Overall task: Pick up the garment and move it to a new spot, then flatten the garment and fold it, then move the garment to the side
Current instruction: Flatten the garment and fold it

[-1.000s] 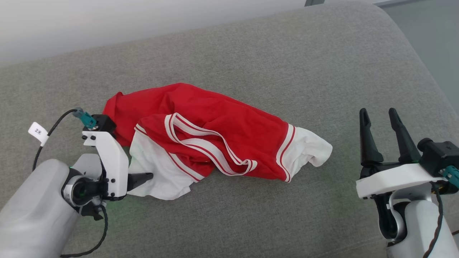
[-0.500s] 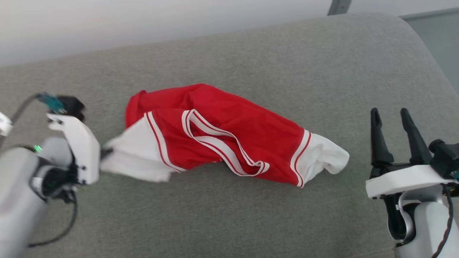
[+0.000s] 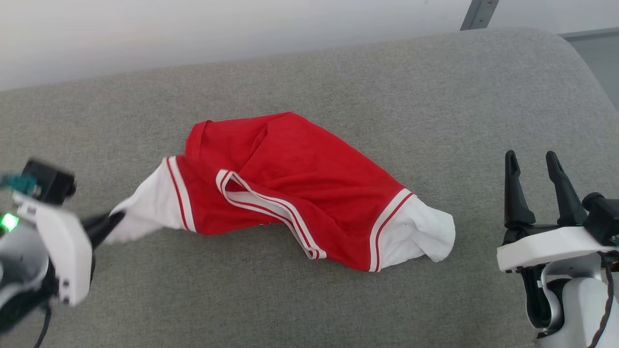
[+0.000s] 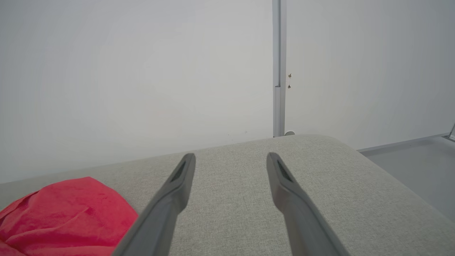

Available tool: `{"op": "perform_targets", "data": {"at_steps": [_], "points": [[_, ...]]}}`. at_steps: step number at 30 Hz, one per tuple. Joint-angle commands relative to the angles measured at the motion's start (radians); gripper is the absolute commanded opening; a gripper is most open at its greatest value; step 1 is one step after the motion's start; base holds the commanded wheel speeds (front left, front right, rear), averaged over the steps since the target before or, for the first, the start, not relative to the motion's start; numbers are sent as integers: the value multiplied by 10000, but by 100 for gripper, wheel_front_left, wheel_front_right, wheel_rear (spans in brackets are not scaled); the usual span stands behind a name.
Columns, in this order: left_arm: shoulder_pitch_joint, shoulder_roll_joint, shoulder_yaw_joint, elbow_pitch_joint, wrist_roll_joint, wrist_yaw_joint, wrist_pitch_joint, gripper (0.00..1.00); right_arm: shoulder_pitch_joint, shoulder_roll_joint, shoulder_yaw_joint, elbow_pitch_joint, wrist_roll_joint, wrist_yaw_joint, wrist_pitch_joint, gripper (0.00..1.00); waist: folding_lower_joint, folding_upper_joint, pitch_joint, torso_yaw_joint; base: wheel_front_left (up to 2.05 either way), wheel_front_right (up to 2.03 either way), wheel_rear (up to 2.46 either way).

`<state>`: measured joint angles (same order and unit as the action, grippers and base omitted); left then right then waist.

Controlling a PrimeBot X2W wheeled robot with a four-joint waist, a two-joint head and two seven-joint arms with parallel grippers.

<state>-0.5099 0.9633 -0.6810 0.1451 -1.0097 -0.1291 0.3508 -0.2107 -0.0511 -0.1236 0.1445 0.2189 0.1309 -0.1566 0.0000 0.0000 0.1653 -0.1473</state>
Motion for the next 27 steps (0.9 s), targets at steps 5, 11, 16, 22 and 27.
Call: {"op": "perform_targets", "data": {"at_steps": [5, 11, 16, 22, 27], "points": [[1160, 777, -632, -622, -609, -7, -871, 0, 123, 3, -70, -97, 4, -3, 69, 100, 0, 0, 113, 54, 0, 0, 0], [1617, 901, -1568, -657, -653, -7, -1188, 0, 60, 0, -63, -115, -22, -3, 130, 100, 0, 0, 188, 74, 0, 0, 0], [1662, 722, -2410, -259, -681, -9, -941, 0, 7, 2, -30, -101, 12, -3, 209, 100, 0, 0, 233, 65, 0, 0, 0], [1513, 576, -3087, 178, -892, -8, -398, 0, 22, 0, -66, -97, 2, -3, 257, 100, 0, 0, 278, 75, 0, 0, 0], [1139, 335, -2866, 1003, -1481, 58, -123, 85, 37, 0, -68, -31, 45, -3, 303, 100, 0, 0, 278, 113, 0, 0, 0]]}}
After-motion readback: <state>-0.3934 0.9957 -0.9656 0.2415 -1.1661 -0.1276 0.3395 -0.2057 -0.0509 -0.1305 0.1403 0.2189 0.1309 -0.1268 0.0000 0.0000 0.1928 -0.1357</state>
